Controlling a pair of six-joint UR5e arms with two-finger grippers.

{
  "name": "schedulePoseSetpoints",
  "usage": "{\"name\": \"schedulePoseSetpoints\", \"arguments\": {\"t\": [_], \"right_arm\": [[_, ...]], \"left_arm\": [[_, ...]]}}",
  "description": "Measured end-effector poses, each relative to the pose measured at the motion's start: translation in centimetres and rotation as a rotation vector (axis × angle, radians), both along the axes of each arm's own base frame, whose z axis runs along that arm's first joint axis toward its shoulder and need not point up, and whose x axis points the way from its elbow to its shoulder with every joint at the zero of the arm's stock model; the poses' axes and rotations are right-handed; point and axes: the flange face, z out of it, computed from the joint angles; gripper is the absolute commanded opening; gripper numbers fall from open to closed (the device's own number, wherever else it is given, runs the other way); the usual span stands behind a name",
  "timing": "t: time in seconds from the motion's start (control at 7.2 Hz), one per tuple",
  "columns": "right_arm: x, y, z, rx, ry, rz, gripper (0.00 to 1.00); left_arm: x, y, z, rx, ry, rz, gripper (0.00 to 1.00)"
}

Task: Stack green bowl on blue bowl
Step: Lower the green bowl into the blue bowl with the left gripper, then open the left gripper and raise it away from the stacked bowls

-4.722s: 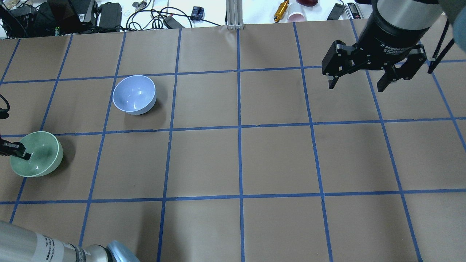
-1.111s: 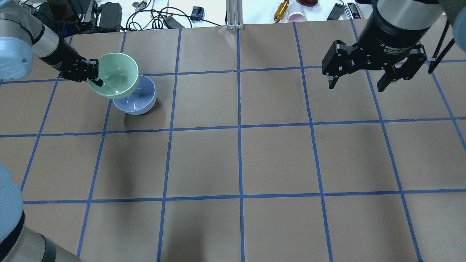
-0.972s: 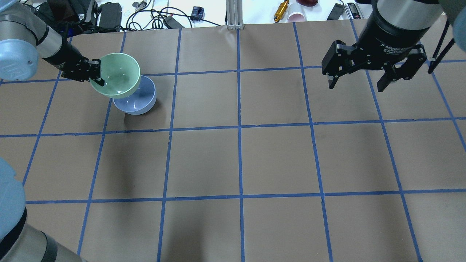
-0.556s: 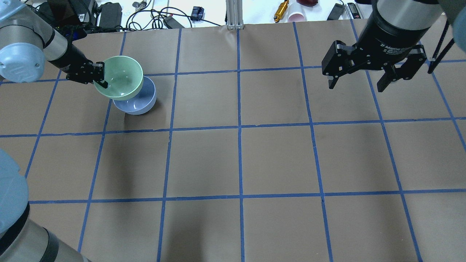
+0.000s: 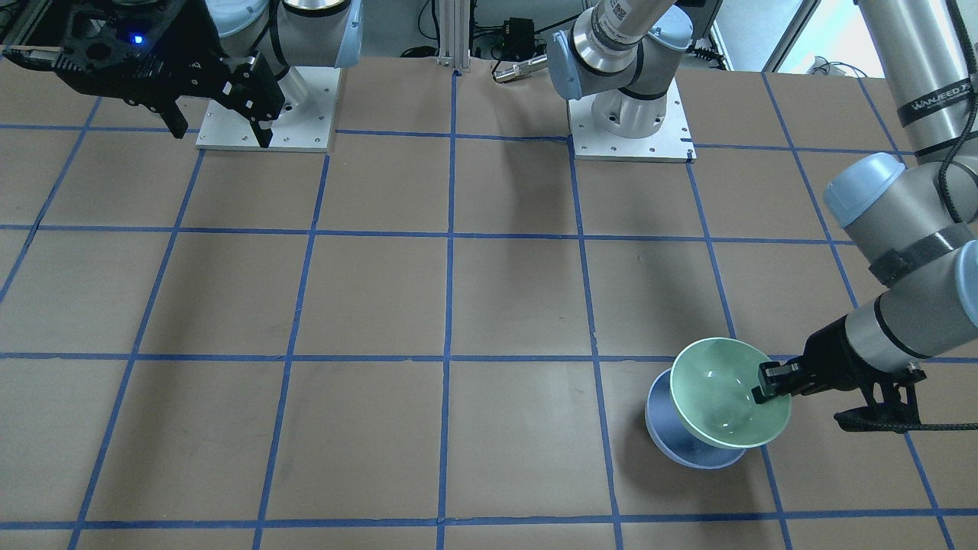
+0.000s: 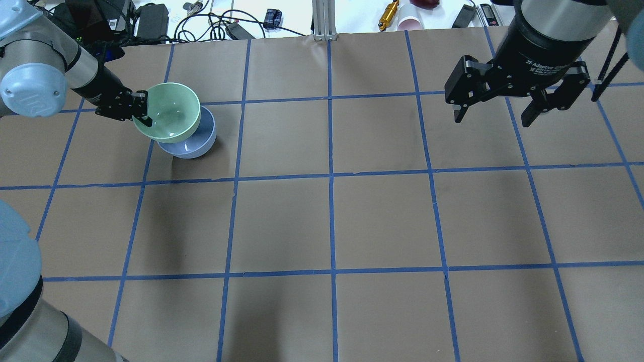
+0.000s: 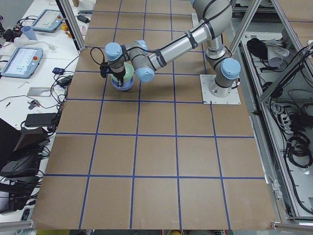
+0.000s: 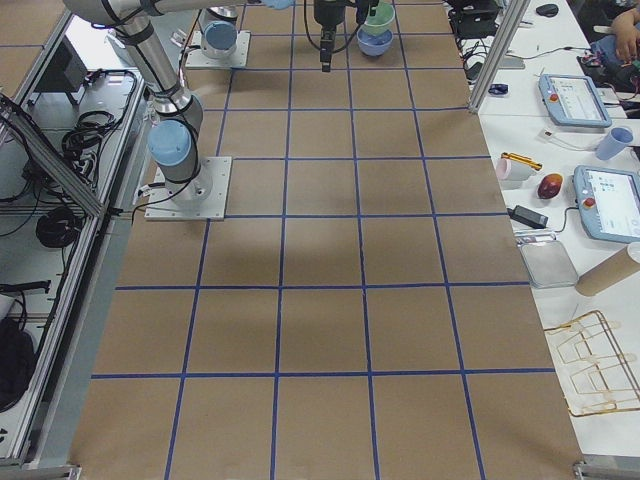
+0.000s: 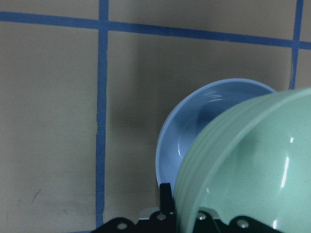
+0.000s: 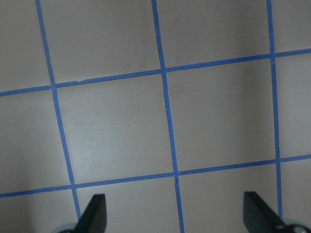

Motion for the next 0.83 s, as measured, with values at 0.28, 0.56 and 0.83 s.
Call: {"name": "schedulePoseSetpoints", "arguments": {"t": [0.28, 0.56, 0.83], "right_arm": [[0.0, 0.0, 0.0, 0.0, 0.0, 0.0, 1.0], [0.0, 0.0, -0.01, 0.0, 0.0, 0.0, 1.0], [0.0, -0.01, -0.02, 0.0, 0.0, 0.0, 1.0]], "left_arm": [[0.0, -0.01, -0.15, 0.002, 0.001, 0.001, 1.0], [-0.04, 0.05, -0.17, 0.009, 0.005, 0.011, 1.0], [-0.25, 0.19, 0.78, 0.005, 0.001, 0.015, 1.0]]}}
